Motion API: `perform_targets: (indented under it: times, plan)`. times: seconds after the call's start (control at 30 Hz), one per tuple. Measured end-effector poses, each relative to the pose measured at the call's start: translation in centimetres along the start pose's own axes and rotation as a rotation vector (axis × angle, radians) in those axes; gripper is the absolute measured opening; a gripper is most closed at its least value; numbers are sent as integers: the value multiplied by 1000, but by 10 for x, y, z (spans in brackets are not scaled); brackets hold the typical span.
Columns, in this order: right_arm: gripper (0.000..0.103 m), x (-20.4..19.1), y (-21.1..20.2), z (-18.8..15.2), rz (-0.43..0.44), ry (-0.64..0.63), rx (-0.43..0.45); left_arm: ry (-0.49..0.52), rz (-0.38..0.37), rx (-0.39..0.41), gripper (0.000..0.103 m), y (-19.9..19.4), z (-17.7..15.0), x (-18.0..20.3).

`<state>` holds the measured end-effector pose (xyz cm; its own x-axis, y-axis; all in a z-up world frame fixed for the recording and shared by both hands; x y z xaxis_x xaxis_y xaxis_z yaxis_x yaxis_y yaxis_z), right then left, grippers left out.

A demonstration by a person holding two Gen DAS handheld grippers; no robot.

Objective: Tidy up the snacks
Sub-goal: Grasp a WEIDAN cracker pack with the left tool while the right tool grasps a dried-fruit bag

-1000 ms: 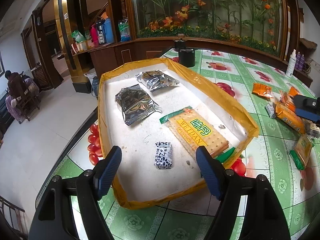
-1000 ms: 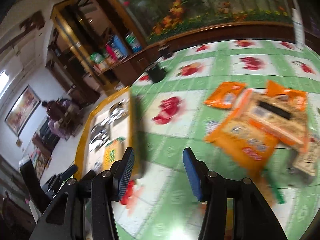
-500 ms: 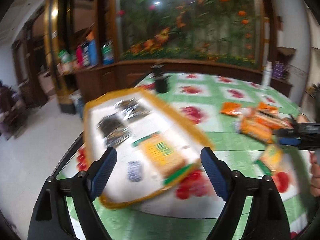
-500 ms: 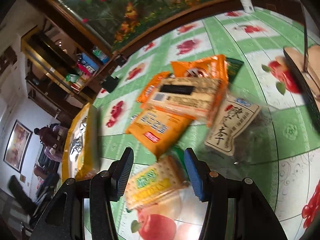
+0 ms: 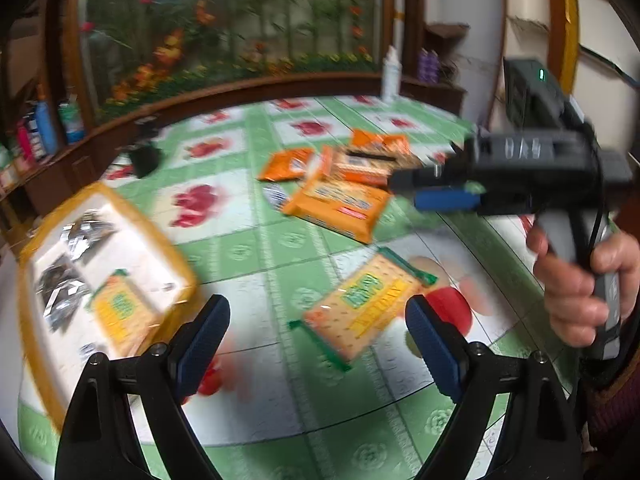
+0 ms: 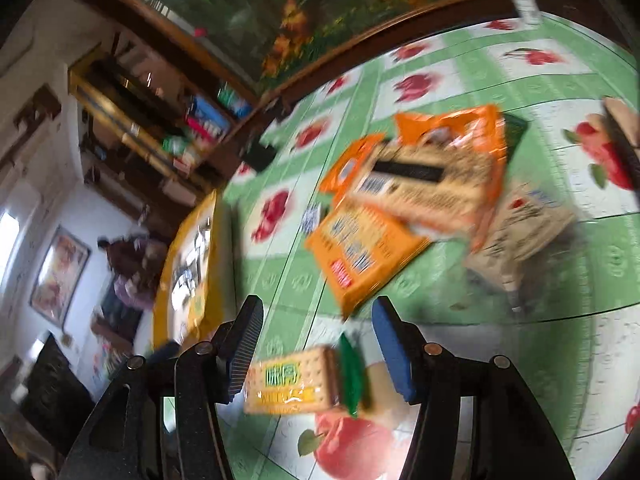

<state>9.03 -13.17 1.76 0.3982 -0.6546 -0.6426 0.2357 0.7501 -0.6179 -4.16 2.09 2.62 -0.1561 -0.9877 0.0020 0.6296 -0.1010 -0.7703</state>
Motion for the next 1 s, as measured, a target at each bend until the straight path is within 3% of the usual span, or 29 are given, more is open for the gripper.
perform_targets:
  times: [0.13, 0.23, 0.33, 0.4, 0.53, 0.63, 0.8, 1.0]
  plan:
    - [61, 18, -24, 8, -35, 52, 77, 78, -38, -86, 89, 29, 3, 17]
    - [61, 36, -48, 18, -90, 102, 155, 143, -9, -117, 89, 43, 3, 29]
    - [62, 60, -61, 22, -115, 175, 180, 150, 39, -132, 89, 55, 6, 34]
    - [62, 71, -63, 23, -126, 218, 176, 121, 29, -155, 71, 62, 7, 35]
    - [62, 81, -65, 24, -137, 249, 173, 53, 18, -157, 60, 60, 6, 28]
    - [62, 87, -56, 28, -210, 266, 147, -18, 21, -169, 53, 60, 5, 14]
    - [63, 94, -38, 31, -260, 274, 86, -65, 41, -168, 52, 61, 6, 4]
    - [63, 78, -17, 37, -360, 146, 52, -70, 68, -158, 57, 66, 9, 5]
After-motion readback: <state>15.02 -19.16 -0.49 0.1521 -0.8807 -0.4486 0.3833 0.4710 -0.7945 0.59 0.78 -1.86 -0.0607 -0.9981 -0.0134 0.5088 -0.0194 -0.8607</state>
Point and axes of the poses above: each gripper's, at about its wrist camera, not at the fingertips, and y roughly the way its jaws point, x to its right, z to its top, the point moved 3 cm from there along y, roughly the way its jaws point, and after that the axes turned 6 degrees about -x, right-handed, at the moved point
